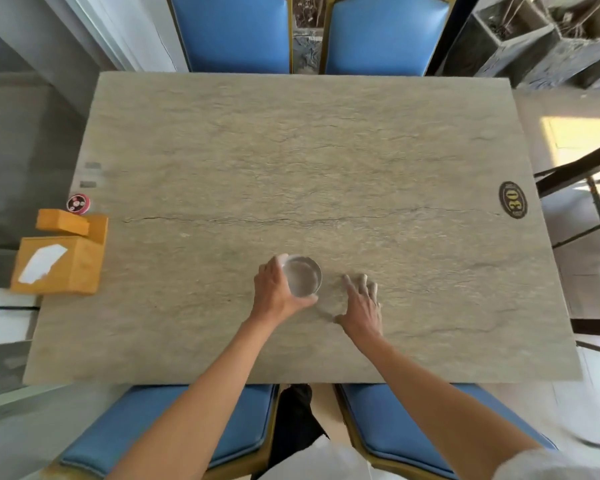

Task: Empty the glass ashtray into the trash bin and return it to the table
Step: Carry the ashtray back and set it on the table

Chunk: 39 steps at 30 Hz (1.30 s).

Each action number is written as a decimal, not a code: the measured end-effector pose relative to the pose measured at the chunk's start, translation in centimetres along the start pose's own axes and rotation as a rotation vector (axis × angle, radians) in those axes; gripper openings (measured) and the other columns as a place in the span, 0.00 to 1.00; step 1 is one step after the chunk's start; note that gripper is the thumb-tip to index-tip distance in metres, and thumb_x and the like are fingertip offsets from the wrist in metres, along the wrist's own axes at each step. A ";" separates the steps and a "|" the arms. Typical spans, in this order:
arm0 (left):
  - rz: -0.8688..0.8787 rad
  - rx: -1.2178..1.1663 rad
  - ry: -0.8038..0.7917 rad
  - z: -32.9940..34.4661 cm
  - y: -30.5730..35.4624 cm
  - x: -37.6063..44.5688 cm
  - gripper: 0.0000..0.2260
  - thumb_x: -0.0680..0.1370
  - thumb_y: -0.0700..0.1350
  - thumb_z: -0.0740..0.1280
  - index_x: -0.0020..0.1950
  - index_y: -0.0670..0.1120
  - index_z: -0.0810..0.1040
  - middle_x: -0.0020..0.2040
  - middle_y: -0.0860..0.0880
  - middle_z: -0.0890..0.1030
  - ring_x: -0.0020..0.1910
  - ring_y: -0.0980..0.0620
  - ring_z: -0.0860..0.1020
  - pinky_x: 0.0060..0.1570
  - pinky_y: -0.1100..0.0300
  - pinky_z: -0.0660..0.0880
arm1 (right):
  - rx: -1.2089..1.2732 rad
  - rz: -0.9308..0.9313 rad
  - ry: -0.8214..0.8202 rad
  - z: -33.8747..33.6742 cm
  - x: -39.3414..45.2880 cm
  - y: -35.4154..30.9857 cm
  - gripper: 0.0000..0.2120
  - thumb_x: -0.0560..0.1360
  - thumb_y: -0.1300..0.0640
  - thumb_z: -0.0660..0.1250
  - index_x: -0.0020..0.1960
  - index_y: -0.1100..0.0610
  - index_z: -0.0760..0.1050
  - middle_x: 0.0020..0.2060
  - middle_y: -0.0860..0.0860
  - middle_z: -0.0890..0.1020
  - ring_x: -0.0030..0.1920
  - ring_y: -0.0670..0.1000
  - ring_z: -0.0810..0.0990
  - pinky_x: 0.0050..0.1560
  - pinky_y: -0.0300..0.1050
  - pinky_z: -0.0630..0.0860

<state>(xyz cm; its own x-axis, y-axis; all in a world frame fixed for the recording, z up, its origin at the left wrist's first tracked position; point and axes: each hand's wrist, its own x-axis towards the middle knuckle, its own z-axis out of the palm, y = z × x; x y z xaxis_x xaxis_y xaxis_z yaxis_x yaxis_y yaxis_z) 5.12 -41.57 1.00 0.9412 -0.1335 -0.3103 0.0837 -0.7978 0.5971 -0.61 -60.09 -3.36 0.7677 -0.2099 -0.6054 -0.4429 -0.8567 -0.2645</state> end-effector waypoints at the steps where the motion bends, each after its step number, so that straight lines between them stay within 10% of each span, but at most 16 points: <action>1: -0.004 0.005 0.008 0.0 -0.1 1.0 0.46 0.60 0.60 0.82 0.71 0.47 0.67 0.66 0.46 0.74 0.63 0.43 0.73 0.59 0.53 0.68 | -0.002 0.012 0.014 0.0 0.2 -0.3 0.51 0.72 0.54 0.80 0.85 0.48 0.51 0.85 0.58 0.50 0.84 0.66 0.47 0.77 0.70 0.62; 28: -0.111 0.069 0.024 0.6 1.5 17.5 0.48 0.60 0.56 0.83 0.74 0.57 0.63 0.73 0.48 0.69 0.70 0.39 0.66 0.65 0.44 0.67 | 0.006 0.083 0.001 -0.5 1.0 -1.2 0.49 0.73 0.60 0.78 0.84 0.47 0.53 0.85 0.57 0.49 0.84 0.66 0.46 0.77 0.69 0.64; 39: -0.196 0.056 0.123 2.4 1.0 17.4 0.47 0.62 0.56 0.81 0.74 0.41 0.64 0.71 0.40 0.69 0.71 0.38 0.66 0.67 0.44 0.67 | 0.036 0.088 -0.006 -0.5 1.0 -1.2 0.49 0.74 0.60 0.78 0.84 0.48 0.53 0.85 0.57 0.48 0.84 0.67 0.46 0.78 0.72 0.61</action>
<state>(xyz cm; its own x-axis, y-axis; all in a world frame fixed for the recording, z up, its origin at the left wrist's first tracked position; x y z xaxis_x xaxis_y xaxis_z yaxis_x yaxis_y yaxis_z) 20.78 -46.11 -5.55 0.9419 0.0966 -0.3218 0.2533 -0.8332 0.4914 0.95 -59.56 -3.27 0.7223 -0.2806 -0.6321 -0.5248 -0.8176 -0.2367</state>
